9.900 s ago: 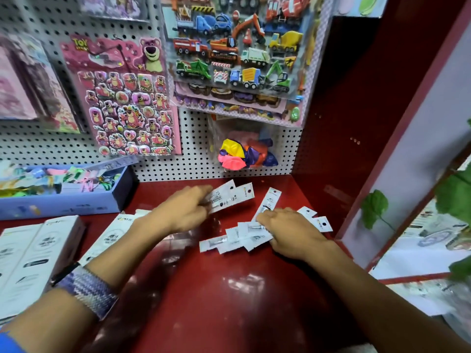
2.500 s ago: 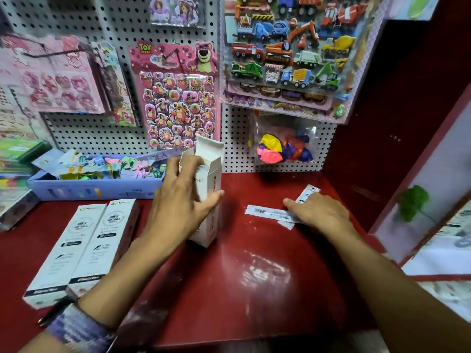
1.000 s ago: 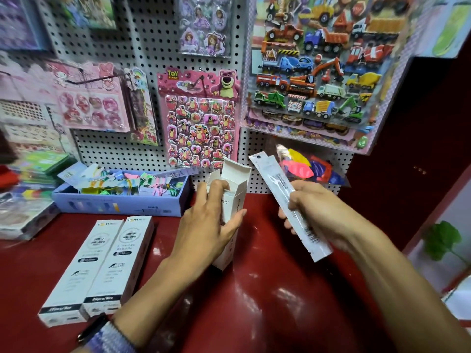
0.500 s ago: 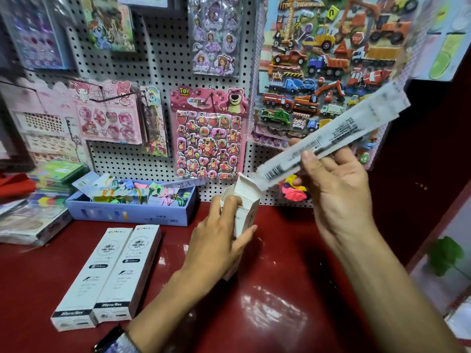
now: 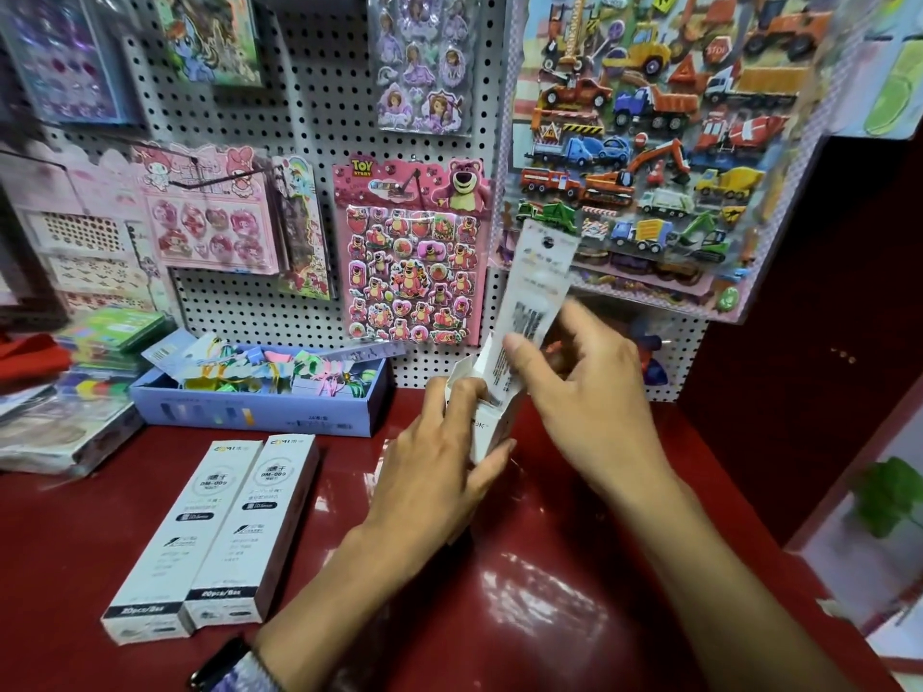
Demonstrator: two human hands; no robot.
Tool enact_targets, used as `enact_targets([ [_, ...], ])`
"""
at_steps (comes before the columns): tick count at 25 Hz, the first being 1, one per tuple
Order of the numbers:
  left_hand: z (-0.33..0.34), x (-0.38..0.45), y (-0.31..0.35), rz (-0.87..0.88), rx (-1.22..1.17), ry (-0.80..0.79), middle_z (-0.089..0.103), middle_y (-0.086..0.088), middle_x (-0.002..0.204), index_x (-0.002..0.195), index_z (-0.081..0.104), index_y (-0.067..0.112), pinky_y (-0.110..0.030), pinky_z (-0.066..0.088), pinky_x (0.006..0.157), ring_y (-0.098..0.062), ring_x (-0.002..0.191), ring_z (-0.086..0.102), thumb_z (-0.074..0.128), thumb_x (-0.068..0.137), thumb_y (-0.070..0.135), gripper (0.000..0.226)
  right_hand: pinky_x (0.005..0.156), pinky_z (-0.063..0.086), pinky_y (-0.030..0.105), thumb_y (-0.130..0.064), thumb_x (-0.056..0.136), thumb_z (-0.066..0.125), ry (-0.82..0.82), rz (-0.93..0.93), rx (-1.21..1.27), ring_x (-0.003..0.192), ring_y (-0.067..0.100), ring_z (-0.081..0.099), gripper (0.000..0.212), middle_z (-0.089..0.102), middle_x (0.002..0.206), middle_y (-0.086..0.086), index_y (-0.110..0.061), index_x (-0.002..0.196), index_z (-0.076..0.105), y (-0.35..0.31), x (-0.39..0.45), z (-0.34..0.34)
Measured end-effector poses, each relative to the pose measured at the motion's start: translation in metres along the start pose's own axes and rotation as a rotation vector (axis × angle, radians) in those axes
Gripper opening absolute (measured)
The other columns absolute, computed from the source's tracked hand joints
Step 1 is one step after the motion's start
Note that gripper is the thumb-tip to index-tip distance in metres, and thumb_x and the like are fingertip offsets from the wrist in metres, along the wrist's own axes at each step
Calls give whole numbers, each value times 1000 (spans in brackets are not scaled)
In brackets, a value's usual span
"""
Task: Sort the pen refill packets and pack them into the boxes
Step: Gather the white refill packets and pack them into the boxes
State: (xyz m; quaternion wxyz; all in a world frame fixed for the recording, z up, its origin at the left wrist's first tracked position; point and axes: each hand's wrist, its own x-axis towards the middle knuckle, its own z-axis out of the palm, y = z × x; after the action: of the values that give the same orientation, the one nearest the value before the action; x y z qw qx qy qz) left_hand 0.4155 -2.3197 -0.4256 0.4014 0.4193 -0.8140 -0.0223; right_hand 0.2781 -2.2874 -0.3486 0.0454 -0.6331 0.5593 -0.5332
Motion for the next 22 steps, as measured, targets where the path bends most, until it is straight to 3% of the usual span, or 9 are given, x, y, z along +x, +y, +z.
enact_targets([
  [3,1,-1,1,10,-4,-2,47,0,108,120,35,27,-37,47,59,-29,83,63,63,85,49,50,72,55,35,-32,81,67,-161,22,-137,74,13,68,20,76,84,-6,-20,95,74,2,3,2],
  [6,2,-2,2,27,28,13,48,0,106,120,36,25,-33,42,58,-26,81,62,63,85,49,51,67,50,25,-32,82,71,-163,53,-106,68,6,62,15,74,81,-9,-20,91,73,-2,7,-5],
  [9,0,-2,2,25,5,20,47,3,108,120,36,25,-28,40,58,-22,78,61,63,84,49,51,63,44,29,-24,81,73,-112,-17,-162,65,14,60,7,72,72,-3,-17,81,73,-1,10,-10],
  [12,0,-4,5,35,-16,27,52,3,111,127,35,25,-23,39,60,-19,82,62,68,81,45,61,70,52,30,-36,74,80,-222,85,-192,73,8,67,17,76,78,-6,-23,84,76,1,10,-13],
  [14,1,-5,8,37,-40,31,55,4,118,132,31,28,-24,43,64,-18,89,63,73,77,41,71,69,52,33,-43,73,78,-213,102,-232,74,13,66,23,74,76,-6,-22,81,72,2,11,-16],
  [17,1,-5,9,0,-60,38,56,5,126,138,24,32,-28,47,63,-21,88,65,76,74,40,83,62,45,33,-34,74,77,-173,63,-254,65,18,56,22,61,61,-6,-18,71,61,-1,12,-21],
  [22,1,-6,11,-17,-47,56,59,4,124,139,23,34,-29,46,62,-24,86,66,77,73,41,85,64,47,33,-33,72,80,-353,122,-315,66,18,53,17,63,62,1,-20,73,70,-5,16,-27],
])
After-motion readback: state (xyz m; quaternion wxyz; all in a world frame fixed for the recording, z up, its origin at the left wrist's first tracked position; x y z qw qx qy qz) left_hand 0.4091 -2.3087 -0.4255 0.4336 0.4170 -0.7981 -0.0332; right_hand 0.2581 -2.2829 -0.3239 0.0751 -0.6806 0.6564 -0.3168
